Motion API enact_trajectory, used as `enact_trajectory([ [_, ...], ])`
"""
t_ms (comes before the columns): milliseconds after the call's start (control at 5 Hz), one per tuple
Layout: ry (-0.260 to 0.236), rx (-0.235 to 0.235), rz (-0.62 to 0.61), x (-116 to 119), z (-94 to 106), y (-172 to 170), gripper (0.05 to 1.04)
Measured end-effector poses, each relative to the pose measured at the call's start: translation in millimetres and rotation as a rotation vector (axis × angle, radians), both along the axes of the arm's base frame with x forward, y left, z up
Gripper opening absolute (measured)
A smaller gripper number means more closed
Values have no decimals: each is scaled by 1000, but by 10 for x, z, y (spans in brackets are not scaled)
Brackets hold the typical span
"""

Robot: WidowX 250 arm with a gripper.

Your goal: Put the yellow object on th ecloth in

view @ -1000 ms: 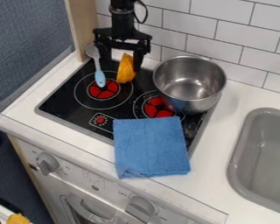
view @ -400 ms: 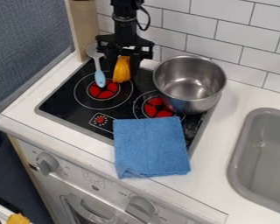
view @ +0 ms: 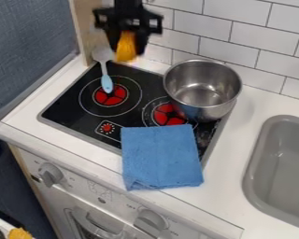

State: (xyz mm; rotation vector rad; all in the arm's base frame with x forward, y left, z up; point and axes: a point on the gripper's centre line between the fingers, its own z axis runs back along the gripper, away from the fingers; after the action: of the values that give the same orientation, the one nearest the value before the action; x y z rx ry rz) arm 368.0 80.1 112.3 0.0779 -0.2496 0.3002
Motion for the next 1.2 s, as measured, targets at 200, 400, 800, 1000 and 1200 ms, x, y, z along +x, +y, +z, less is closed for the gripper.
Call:
enact_trajectory([
  [200, -23, -43, -50, -239, 106, -244, 568],
  [400, 16, -96, -148, -468, -6, -556, 568],
  [800, 145, -129, -325, -896, -354, -1077, 568],
  [1000, 166, -121, -350, -961, -408, -1151, 567],
  [1200, 205, -116, -355, -986, -541, -1178, 568],
])
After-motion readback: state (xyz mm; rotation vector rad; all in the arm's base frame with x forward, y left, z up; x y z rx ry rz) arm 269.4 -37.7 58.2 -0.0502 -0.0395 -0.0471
